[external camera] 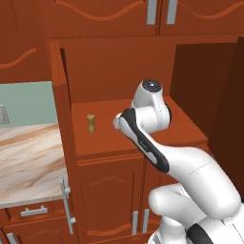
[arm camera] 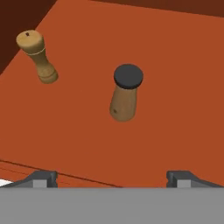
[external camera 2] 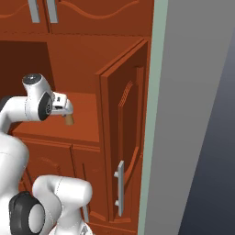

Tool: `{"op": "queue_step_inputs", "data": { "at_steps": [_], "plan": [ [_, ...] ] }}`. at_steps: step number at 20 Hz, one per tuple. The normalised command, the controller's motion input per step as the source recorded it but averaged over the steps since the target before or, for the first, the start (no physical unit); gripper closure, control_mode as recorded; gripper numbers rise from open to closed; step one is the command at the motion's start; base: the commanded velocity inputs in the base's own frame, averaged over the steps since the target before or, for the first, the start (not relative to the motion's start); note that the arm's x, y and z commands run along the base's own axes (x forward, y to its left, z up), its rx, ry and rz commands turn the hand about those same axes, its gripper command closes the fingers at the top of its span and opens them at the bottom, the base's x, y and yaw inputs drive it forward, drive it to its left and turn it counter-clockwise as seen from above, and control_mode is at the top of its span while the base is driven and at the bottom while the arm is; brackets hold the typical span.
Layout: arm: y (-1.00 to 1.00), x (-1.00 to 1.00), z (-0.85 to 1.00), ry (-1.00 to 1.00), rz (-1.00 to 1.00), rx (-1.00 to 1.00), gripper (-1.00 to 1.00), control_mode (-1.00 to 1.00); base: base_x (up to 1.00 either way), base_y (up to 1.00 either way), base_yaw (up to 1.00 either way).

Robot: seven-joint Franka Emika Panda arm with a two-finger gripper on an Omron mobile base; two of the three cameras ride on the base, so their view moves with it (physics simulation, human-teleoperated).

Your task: Take 2 condiments from the cabinet and move them on the counter near the stove.Make sure the condiments are lined up with each other, next to each other.

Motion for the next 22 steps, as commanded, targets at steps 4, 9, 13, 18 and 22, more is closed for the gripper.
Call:
{"op": "queue_step_inputs", "data": {
  "at_steps": [4, 9, 13, 18, 22],
  "plan": [
    [0.0, 0.34, -0.11, 0.0, -0.08, 0.0, -1.0, -1.0, 0.0, 0.0, 0.0],
    [0.0, 0.32, -0.13, 0.0, -0.06, 0.0, -1.0, -1.0, 0.0, 0.0, 0.0],
    [0.0, 0.35, -0.21, 0.0, -0.03, 0.0, -1.0, -1.0, 0.0, 0.0, 0.0],
    [0.0, 0.28, -0.23, 0.0, 0.0, 0.0, -1.0, -1.0, 0.0, 0.0, 0.0],
    [0.0, 0.26, -0.22, 0.0, 0.0, 0.0, -1.0, -1.0, 0.0, 0.0, 0.0]
  ]
}}
